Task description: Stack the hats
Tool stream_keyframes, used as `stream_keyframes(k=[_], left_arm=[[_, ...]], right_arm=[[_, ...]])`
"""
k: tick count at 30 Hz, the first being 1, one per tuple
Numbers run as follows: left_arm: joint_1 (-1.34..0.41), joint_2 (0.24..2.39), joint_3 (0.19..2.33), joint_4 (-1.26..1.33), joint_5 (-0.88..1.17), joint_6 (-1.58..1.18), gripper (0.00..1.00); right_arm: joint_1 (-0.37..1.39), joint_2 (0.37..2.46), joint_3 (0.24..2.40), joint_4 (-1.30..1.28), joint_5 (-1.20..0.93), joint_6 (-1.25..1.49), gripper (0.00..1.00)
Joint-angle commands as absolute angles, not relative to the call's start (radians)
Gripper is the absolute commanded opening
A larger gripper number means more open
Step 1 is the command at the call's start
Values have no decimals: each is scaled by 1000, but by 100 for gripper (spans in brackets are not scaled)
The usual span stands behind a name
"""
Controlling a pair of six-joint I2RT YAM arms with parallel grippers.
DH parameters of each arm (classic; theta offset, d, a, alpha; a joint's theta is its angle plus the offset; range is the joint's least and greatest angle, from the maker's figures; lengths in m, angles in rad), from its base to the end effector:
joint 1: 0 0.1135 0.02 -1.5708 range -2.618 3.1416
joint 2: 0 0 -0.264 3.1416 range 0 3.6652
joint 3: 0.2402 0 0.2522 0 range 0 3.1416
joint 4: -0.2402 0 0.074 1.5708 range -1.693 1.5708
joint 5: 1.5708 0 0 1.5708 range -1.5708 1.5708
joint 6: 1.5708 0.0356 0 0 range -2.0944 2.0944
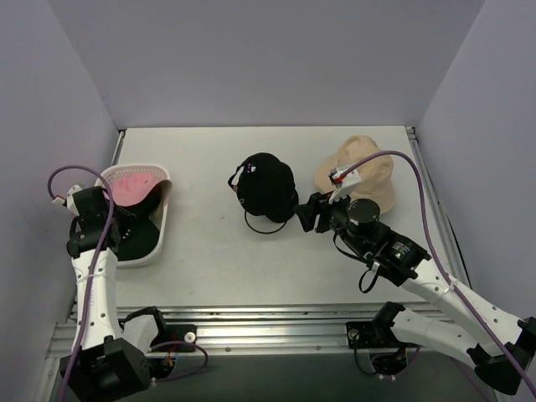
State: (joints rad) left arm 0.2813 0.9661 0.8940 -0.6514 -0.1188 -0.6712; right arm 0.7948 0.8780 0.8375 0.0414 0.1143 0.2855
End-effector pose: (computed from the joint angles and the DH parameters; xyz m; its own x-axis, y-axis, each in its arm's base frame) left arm 0.1915 0.0597 0.3005 -0.2735 -0.7218 -0.6357 -0.6782 0.6134 -0.4047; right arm 0.1485 0.1456 0.3668 -0.1766 0.2195 -0.9595 -0.6039 0.7456 0.2817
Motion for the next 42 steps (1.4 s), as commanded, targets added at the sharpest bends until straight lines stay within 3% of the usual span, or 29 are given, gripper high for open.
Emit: stream_keyframes(k=[1, 6, 9, 17, 20, 26, 42], left_arm=[[363, 965, 884, -561, -11, -725, 39], [477, 1012, 770, -433, 107, -733, 40], [494, 1052, 735, -373, 109, -747, 46], [497, 1100, 646, -151, 126, -810, 47], [497, 1097, 627, -108, 114, -818, 47], [497, 1074, 620, -77, 69, -824, 58], [497, 1218, 615, 31, 87, -844, 59]], right_arm=[[801, 857, 839, 66, 103, 273, 51], [801, 833, 838, 60, 106, 272, 52], [801, 827, 833, 63, 109, 272, 52], [801, 835, 842, 54, 101, 268, 52], [801, 833, 842, 54, 101, 268, 52], [801, 850, 848, 48, 84, 267, 52], [802, 850, 848, 46, 78, 265, 52]])
